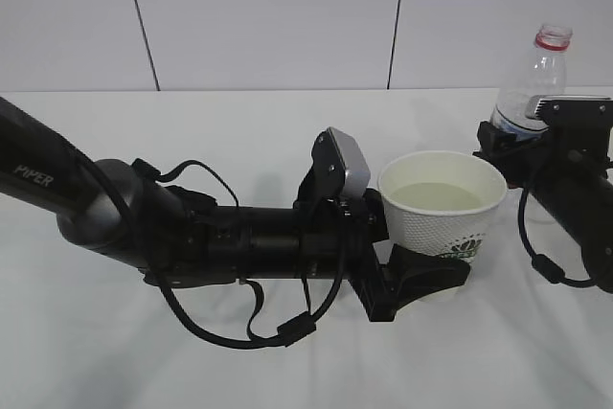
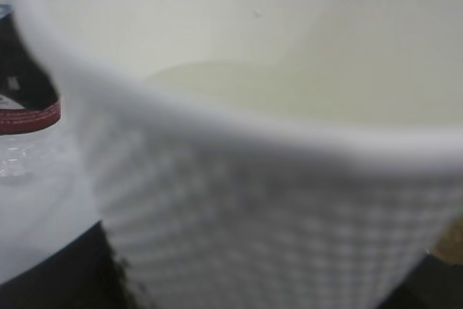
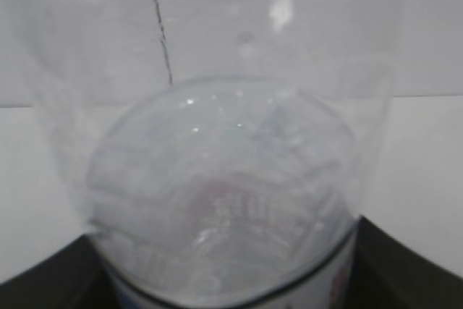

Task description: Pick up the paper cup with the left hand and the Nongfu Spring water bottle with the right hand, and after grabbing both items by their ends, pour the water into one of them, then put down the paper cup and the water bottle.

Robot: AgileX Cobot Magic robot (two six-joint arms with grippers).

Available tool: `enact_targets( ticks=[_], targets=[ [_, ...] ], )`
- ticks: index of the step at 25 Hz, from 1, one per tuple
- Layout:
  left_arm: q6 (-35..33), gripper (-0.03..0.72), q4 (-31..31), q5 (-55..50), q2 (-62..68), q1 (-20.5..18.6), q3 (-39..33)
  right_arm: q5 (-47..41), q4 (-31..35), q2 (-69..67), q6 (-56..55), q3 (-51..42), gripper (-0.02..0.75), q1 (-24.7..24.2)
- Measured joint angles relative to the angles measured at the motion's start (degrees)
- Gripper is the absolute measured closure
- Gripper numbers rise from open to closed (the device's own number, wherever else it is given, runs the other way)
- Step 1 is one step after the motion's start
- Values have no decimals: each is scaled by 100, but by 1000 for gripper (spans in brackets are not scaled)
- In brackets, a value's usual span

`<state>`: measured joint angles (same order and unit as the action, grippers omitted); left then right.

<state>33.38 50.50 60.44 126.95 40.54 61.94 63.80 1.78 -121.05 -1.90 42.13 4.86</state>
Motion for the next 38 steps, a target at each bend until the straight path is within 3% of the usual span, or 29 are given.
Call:
enact_targets(
  ticks=[18,23,38],
  targets=[
    [0,154,-179,0,0,0,0,126,11,-465,-9,446,262,0],
    [0,154,-179,0,0,0,0,126,11,-465,-9,446,191,0],
    [0,154,-179,0,0,0,0,135,22,-465,-9,446,118,0]
  ],
)
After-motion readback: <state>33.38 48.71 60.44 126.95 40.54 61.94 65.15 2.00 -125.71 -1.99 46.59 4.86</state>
